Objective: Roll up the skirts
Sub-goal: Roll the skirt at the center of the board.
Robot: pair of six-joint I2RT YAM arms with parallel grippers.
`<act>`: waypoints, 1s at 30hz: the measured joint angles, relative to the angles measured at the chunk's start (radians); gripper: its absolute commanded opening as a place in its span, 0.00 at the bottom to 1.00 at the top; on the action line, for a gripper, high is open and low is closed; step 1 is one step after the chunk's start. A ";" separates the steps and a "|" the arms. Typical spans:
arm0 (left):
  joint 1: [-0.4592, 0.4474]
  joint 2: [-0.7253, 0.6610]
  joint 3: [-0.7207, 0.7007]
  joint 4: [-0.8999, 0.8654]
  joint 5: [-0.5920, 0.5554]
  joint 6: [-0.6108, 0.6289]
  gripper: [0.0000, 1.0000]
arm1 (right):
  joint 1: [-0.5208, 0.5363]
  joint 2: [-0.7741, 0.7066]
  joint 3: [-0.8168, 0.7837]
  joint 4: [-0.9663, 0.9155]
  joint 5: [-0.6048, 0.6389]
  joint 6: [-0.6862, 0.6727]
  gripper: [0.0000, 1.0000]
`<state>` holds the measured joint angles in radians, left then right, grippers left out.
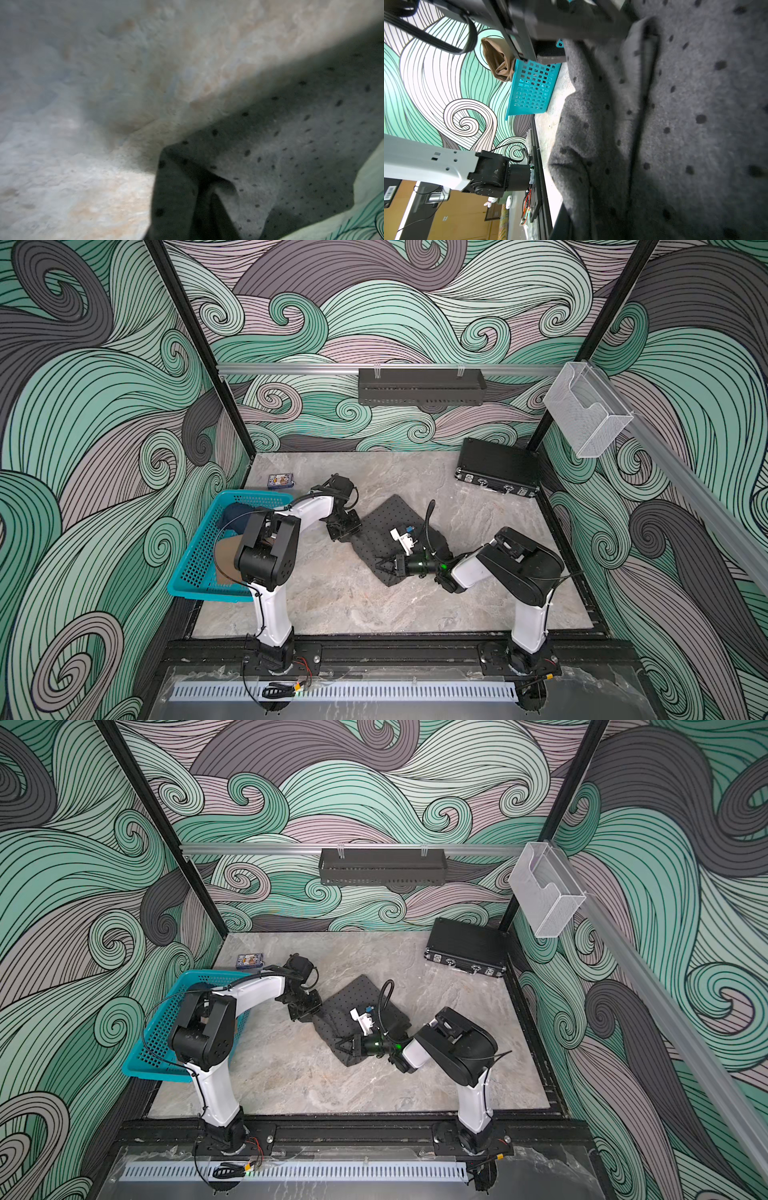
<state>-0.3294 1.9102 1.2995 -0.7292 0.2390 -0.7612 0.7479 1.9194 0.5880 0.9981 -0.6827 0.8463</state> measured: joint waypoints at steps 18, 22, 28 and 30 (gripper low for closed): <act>-0.004 0.109 0.166 -0.417 -0.134 0.111 0.24 | -0.026 -0.018 0.096 -0.294 0.035 0.248 0.00; 0.029 0.115 0.211 -0.444 -0.134 0.065 0.41 | -0.027 -0.018 0.131 -0.397 0.058 0.269 0.00; 0.097 0.080 0.265 -0.449 -0.161 0.031 0.50 | -0.032 -0.006 0.142 -0.441 0.072 0.315 0.00; 0.105 0.010 0.228 -0.431 -0.160 0.024 0.48 | -0.035 -0.002 0.142 -0.436 0.067 0.330 0.00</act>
<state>-0.2241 1.9205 1.5276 -1.1599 0.0788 -0.7372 0.7132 1.9171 0.7296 0.5625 -0.6159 1.1767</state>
